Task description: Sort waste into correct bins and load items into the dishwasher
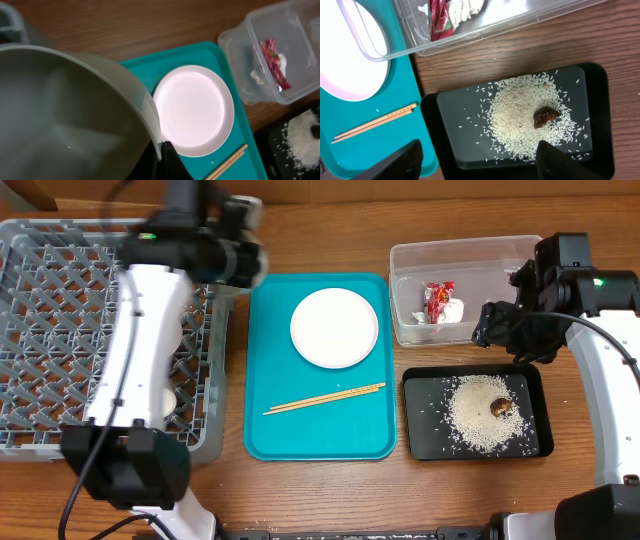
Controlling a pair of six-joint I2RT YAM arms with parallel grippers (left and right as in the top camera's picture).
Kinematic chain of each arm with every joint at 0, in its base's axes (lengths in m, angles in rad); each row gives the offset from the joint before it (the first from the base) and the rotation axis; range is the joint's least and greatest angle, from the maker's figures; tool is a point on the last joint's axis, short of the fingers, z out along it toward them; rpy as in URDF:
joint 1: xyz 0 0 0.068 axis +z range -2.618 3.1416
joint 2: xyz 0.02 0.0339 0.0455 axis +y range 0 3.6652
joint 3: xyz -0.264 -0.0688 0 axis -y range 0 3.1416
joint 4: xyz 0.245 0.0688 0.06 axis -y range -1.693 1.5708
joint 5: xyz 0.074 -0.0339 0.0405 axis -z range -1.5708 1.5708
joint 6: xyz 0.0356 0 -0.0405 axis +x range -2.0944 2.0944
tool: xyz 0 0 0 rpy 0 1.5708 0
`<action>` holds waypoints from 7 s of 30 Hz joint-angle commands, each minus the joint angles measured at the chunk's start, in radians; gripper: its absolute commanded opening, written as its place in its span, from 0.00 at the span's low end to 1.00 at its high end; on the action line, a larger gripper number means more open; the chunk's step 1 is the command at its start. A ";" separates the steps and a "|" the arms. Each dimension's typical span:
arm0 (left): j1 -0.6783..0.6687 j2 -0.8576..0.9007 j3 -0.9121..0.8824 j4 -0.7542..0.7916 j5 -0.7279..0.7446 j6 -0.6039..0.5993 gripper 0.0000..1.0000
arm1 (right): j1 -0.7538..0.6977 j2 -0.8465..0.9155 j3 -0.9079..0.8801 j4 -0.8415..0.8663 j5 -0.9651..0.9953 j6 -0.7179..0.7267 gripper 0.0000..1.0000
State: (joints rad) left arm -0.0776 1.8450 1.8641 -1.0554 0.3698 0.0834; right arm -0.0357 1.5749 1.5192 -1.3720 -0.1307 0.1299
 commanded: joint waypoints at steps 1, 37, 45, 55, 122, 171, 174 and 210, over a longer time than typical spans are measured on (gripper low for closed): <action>0.208 0.031 0.004 -0.005 0.366 0.038 0.04 | 0.001 -0.019 0.026 0.004 -0.002 -0.004 0.74; 0.655 -0.015 0.004 -0.121 0.633 0.137 1.00 | 0.001 -0.019 0.026 -0.024 -0.001 -0.004 0.73; 0.190 -0.139 0.003 -0.237 0.064 -0.011 1.00 | 0.001 -0.019 0.026 -0.022 0.005 -0.003 0.74; -0.340 0.024 -0.120 -0.345 -0.287 0.027 1.00 | 0.001 -0.019 0.026 -0.026 0.115 0.114 0.76; -0.622 0.189 -0.214 -0.185 -0.141 0.061 0.66 | 0.001 -0.019 0.026 -0.052 0.141 0.106 0.80; 0.140 0.085 -0.146 -0.066 -0.422 -0.054 0.47 | 0.001 -0.019 0.026 -0.055 0.141 0.106 0.80; 0.133 0.055 -0.144 -0.085 -0.411 -0.058 0.57 | 0.001 -0.019 0.026 -0.055 0.141 0.105 0.80; -0.581 0.360 -0.130 0.005 -0.381 -0.014 0.04 | 0.001 -0.019 0.026 -0.056 0.140 0.106 0.81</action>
State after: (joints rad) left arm -0.6605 2.2257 1.7248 -1.0107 -0.0193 0.1112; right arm -0.0357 1.5749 1.5192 -1.4315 0.0040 0.2348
